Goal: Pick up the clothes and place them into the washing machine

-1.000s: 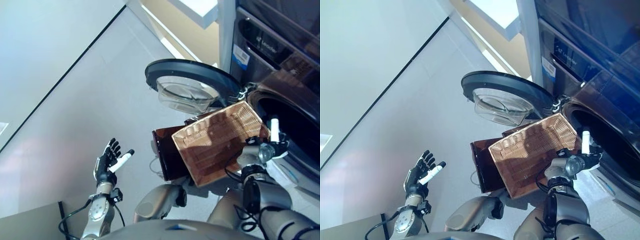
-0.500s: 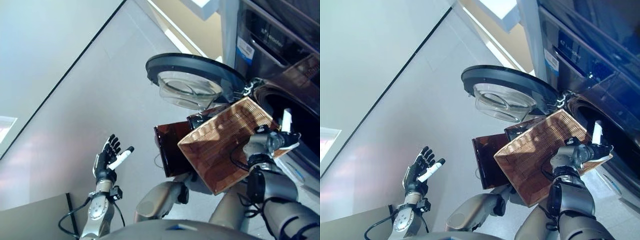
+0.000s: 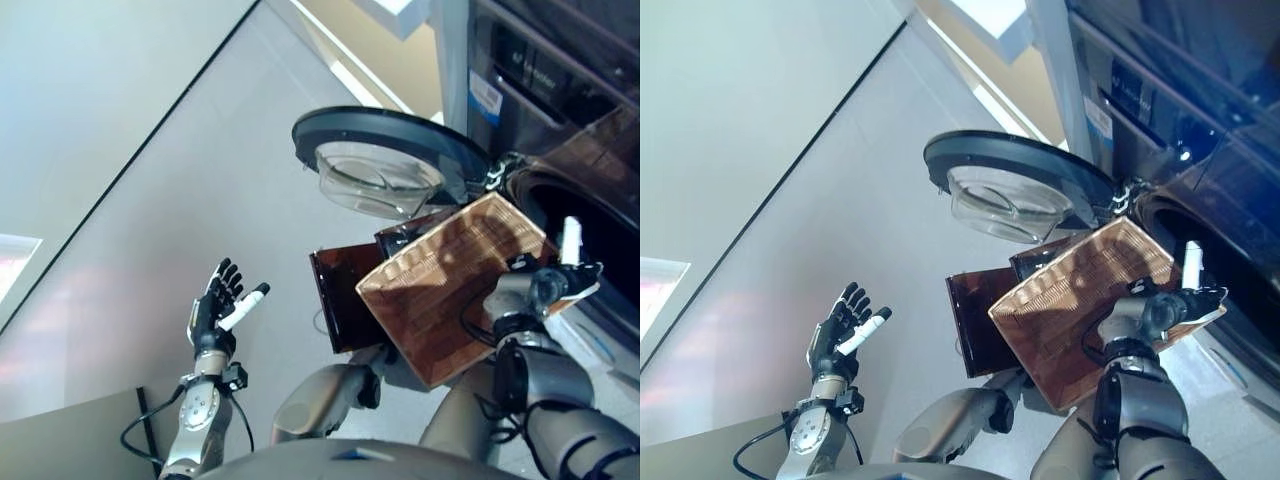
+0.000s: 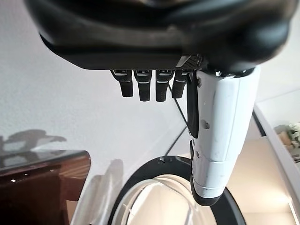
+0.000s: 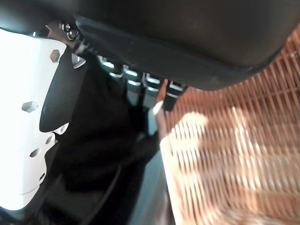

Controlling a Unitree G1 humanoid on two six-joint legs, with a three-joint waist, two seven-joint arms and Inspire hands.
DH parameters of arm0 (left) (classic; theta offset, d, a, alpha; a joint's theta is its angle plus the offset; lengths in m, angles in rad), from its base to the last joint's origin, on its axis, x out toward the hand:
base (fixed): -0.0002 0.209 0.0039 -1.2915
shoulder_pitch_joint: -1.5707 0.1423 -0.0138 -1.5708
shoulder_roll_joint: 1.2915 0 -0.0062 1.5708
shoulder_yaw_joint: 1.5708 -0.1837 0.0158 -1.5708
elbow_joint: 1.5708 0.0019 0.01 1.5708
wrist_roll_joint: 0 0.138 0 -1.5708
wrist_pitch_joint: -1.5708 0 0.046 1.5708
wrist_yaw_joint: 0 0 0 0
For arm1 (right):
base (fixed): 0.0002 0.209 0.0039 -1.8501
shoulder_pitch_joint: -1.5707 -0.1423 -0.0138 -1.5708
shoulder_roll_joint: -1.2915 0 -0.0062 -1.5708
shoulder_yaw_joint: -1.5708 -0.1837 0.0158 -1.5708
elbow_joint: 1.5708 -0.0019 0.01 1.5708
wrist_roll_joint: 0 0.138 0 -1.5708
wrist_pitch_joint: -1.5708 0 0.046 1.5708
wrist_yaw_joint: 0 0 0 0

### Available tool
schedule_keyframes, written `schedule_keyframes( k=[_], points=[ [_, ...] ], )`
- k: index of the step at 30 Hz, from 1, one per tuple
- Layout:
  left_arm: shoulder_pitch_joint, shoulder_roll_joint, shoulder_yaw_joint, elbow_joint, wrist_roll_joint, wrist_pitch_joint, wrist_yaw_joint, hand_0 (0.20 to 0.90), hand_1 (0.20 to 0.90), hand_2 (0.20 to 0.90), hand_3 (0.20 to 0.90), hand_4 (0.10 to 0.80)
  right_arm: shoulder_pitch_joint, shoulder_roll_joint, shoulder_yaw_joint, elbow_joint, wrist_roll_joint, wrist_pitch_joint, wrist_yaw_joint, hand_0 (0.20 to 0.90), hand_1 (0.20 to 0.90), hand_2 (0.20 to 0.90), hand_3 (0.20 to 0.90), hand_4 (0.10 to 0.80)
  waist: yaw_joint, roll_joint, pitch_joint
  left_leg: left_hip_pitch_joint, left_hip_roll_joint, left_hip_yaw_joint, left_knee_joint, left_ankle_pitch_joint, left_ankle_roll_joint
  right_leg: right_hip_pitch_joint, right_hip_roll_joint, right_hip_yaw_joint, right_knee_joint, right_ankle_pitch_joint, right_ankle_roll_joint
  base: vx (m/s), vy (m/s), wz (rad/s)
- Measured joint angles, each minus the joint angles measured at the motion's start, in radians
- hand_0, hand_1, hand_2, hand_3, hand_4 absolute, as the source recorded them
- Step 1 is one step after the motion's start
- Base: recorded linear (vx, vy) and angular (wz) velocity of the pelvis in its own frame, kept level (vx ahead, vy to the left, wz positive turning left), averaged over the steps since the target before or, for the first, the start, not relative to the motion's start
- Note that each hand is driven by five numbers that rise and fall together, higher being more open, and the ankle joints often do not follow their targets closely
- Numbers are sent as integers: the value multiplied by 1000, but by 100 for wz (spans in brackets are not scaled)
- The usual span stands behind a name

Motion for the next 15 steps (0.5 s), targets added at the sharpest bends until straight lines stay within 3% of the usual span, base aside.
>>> schedule_keyframes(
  k=[7, 15],
  points=[
    [8, -32, 1, 65, 1, 5, -1, 900, 900, 900, 900, 800, 118, 195, 82, -45, 0, 45, 61, 900, 900, 900, 900, 800, -9, -63, -60, 54, 23, -32, 0, -11, -19, 93, 12, -53, -29, -9, -16, 57, -50, 12],
    [-4, -33, 10, 300, 39, 33, 4, 900, 900, 900, 900, 800, 265, 235, 161, -18, -91, 149, 87, 900, 900, 900, 900, 800, -16, -180, -126, 150, 37, -45, -20, -28, -21, 242, 33, -82, -139, 10, -9, 59, -71, 1]
  ],
)
